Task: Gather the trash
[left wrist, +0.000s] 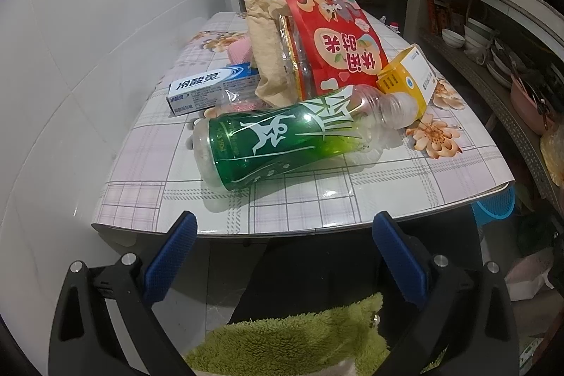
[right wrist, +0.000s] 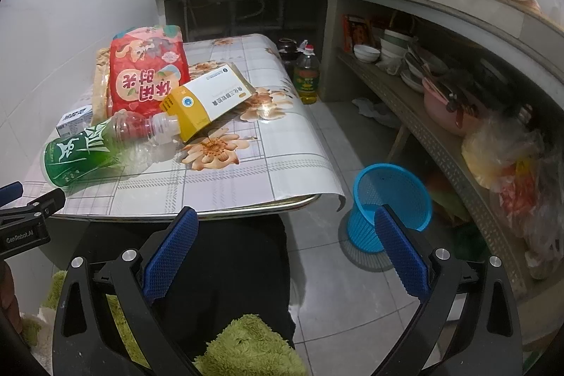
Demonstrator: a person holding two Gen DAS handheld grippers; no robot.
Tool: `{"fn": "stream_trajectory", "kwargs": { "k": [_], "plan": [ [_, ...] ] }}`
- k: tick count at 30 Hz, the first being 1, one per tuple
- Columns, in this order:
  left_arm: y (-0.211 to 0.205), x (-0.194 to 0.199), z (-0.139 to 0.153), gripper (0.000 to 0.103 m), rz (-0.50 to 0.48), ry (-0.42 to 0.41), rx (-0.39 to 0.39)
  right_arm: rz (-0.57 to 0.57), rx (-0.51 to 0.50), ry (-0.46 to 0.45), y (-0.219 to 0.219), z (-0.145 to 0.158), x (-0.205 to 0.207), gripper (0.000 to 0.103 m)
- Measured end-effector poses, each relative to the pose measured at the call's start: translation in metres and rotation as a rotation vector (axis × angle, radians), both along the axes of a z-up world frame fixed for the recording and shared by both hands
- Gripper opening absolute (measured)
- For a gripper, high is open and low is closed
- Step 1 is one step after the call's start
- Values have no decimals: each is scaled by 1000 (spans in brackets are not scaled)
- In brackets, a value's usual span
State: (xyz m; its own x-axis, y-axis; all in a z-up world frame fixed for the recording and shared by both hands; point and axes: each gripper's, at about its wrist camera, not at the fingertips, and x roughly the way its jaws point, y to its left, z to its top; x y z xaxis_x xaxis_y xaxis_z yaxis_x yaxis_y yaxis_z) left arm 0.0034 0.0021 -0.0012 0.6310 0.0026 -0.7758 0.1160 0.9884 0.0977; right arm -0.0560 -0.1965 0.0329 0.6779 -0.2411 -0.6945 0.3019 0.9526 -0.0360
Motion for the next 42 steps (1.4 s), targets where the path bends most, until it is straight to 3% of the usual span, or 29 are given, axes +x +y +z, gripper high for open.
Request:
{"fn": "stream_trajectory", "kwargs": {
  "k": [42],
  "plan": [
    [6, 1, -3, 98, -2, 7, 1, 0, 4, 2, -2, 1, 0, 95]
  ]
}}
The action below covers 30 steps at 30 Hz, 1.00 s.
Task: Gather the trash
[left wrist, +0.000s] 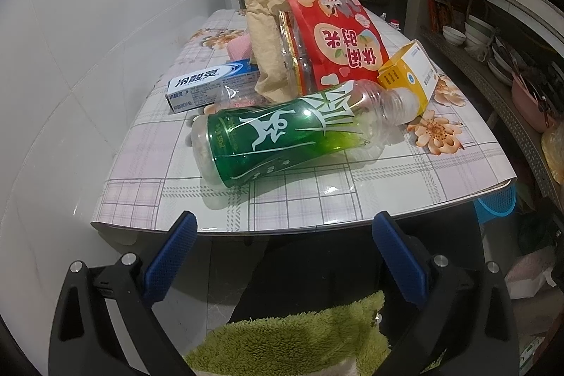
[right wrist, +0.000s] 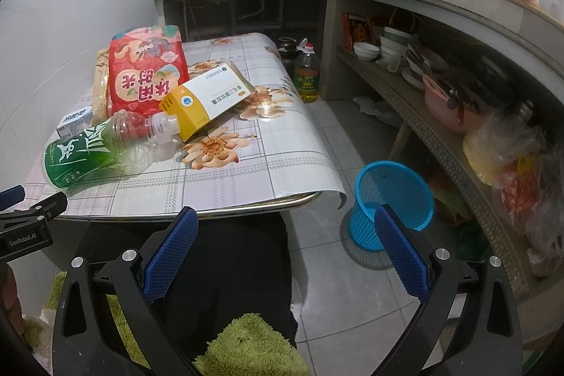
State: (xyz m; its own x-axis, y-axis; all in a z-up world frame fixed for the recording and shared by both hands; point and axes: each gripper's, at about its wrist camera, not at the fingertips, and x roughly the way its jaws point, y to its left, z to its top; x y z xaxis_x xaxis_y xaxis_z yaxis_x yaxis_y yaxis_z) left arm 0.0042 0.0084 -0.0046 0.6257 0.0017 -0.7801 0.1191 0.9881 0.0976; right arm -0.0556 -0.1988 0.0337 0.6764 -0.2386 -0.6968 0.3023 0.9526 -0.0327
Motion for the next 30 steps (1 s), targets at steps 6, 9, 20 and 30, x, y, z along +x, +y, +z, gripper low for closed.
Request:
{"fn": "stream_trajectory", "kwargs": {
  "k": [6, 9, 20, 30],
  "plan": [
    [-1, 0, -1, 98, 0, 2, 2, 1, 2, 0, -1, -3, 0, 95],
    [-1, 0, -1, 98, 0, 1, 2, 1, 3, 0, -1, -3, 0, 95],
    [-4, -2, 0, 98, -21, -4, 8, 1, 14, 5, -2, -5, 0, 95],
    [-22, -5, -2, 98, -136, -2, 4, -6, 16, 0, -3, -3, 0, 95]
  ]
}}
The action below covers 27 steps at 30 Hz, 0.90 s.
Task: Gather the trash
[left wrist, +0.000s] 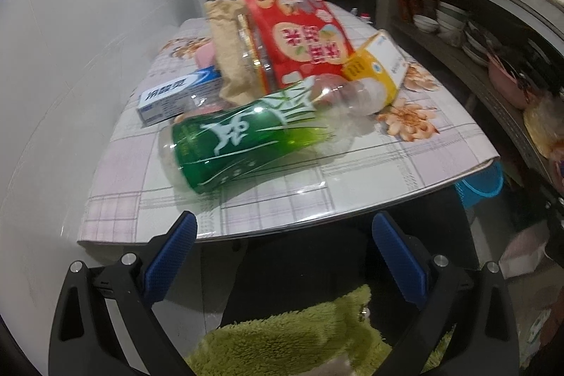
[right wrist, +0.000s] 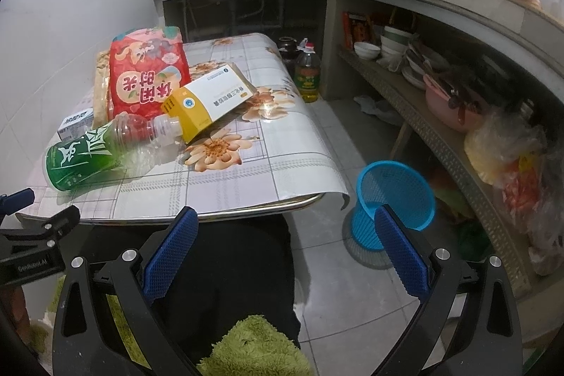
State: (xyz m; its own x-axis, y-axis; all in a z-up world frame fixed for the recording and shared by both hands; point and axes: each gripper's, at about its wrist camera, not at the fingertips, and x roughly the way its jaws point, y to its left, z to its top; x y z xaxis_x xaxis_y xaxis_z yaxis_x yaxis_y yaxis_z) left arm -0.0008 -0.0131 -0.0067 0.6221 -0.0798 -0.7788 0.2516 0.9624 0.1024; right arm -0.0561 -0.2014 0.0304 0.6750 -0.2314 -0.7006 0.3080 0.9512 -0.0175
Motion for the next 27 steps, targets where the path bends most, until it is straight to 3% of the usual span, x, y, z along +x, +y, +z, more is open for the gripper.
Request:
{"fn": "stream_trajectory", "kwargs": {
  "k": [18, 27],
  "plan": [
    [-12, 17, 1, 98, -116, 50, -112, -29, 41, 12, -13, -7, 10, 95],
    [-18, 25, 11, 98, -214, -8, -123, -11, 55, 25, -12, -15, 31, 95]
  ]
}}
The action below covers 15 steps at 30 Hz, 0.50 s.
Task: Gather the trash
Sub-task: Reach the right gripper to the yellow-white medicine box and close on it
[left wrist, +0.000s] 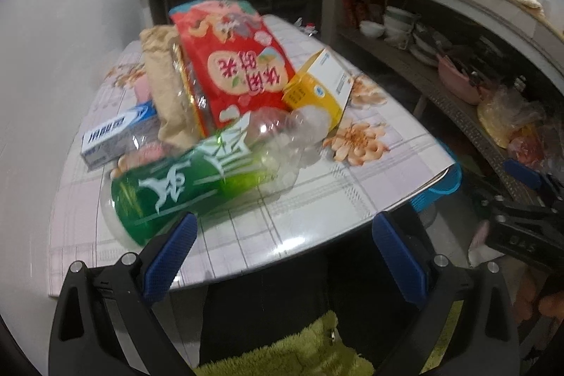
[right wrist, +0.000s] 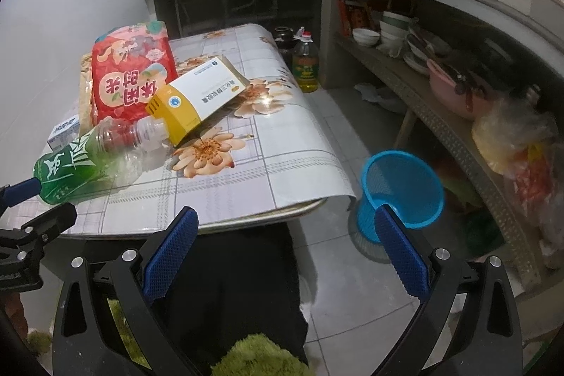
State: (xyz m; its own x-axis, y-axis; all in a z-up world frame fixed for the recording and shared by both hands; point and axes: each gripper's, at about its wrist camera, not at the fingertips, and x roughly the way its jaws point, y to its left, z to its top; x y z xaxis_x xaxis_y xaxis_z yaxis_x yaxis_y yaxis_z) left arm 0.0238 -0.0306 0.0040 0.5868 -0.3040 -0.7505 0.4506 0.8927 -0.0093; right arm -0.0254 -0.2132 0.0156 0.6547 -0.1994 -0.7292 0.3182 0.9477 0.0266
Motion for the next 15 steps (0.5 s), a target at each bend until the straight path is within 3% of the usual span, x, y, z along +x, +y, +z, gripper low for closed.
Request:
{"fn": "stream_trajectory", "kwargs": {
  "k": [8, 15],
  "plan": [
    [12, 14, 13, 98, -80, 2, -169, 48, 17, 2, 9, -6, 25, 95],
    [26, 37, 16, 98, -98, 84, -310, 60, 49, 3, 5, -12, 41, 95]
  ]
}}
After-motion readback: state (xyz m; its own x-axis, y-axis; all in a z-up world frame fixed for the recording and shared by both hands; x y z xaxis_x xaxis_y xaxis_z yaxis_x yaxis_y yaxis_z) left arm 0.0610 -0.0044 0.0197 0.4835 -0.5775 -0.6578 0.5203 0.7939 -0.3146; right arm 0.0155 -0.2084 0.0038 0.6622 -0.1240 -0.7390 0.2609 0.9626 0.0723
